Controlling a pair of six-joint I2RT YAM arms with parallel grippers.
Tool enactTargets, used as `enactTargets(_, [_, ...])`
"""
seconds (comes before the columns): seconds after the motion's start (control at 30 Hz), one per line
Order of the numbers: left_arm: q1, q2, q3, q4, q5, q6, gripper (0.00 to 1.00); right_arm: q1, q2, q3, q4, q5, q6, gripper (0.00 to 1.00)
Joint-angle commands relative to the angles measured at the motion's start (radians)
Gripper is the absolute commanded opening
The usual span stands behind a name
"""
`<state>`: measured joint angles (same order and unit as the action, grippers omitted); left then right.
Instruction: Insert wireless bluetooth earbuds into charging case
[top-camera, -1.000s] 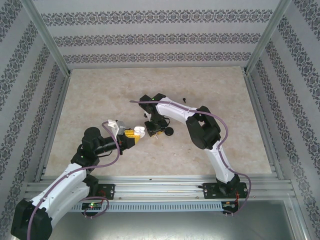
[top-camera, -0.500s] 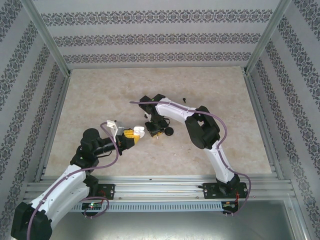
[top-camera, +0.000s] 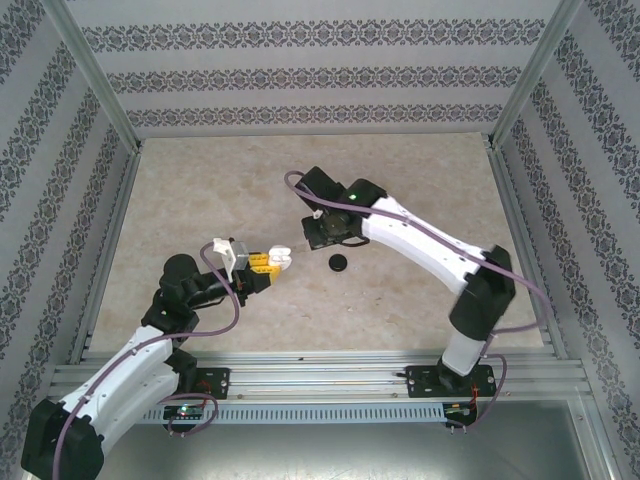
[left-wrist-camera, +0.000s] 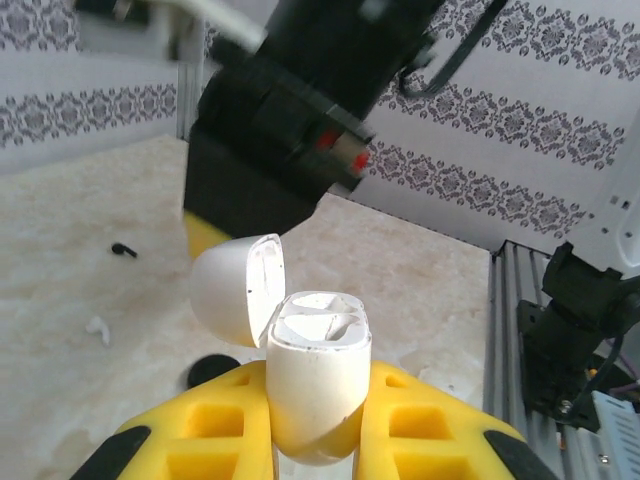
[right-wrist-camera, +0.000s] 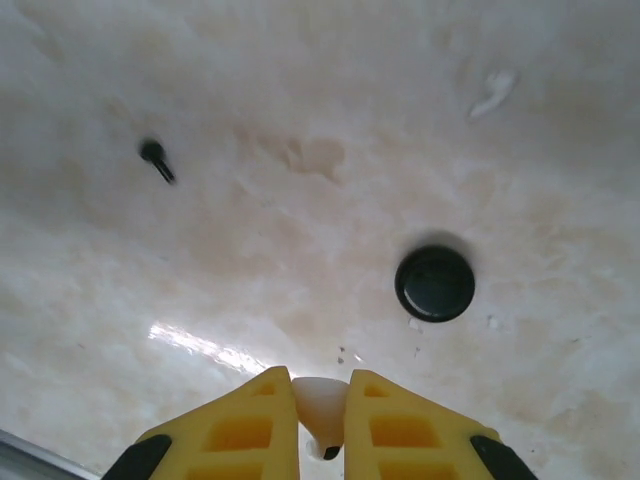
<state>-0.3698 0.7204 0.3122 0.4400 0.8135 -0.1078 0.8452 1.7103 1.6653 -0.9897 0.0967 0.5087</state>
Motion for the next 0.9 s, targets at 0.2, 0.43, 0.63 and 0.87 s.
enactTargets(0.2, [-0.025,0.037,0.107,0.135,-0.15,0.157,0.0,0.219,-0.268,-0.137,0.23,0.348,0.049,0.11])
enactTargets(0.43, [-0.026,0.06,0.116,0.158,-0.136,0.142,0.0,0.284,-0.301,-0.136,0.346,0.311,0.067,0.11])
enactTargets(0.63, [-0.026,0.059,0.1,0.187,-0.123,0.098,0.0,0.299,-0.267,-0.096,0.371,0.272,0.057,0.11])
enactTargets(0.87, [-0.026,0.059,0.099,0.183,-0.113,0.056,0.0,0.276,-0.264,-0.139,0.453,0.187,0.086,0.11])
